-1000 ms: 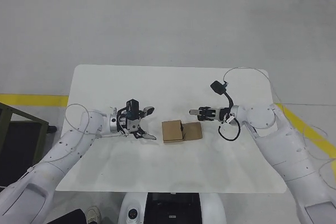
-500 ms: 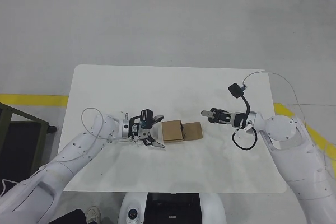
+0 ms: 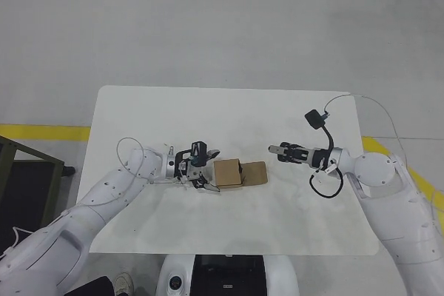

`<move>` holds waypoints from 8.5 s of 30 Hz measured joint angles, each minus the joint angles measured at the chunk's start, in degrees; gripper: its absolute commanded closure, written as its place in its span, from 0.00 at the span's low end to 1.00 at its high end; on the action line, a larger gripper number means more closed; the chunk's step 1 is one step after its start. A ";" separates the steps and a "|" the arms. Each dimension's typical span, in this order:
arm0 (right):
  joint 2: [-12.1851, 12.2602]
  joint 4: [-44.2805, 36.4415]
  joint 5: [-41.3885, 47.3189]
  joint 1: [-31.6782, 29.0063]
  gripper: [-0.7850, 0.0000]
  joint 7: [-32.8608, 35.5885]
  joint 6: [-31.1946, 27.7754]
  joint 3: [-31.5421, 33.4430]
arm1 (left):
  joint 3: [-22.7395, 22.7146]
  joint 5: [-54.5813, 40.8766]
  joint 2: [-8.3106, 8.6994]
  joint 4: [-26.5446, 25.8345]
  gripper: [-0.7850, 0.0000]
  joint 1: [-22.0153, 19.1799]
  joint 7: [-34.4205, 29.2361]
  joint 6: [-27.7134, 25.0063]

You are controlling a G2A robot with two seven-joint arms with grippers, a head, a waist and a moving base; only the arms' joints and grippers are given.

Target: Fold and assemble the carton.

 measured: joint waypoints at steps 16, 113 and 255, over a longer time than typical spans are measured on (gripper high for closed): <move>0.42 -0.68 0.25 -1.25 0.51 -0.28 -0.09 0.69 | 0.98 0.52 -1.39 2.13 0.11 -1.26 1.80 -0.58; -5.77 26.78 18.86 13.84 0.80 12.46 -3.14 -19.10 | 0.04 1.01 -3.24 4.05 0.27 -3.13 1.54 -4.48; -6.67 25.16 13.38 14.80 0.76 10.86 -0.59 -17.73 | -0.51 1.65 -3.41 4.80 0.28 -3.13 1.32 -4.48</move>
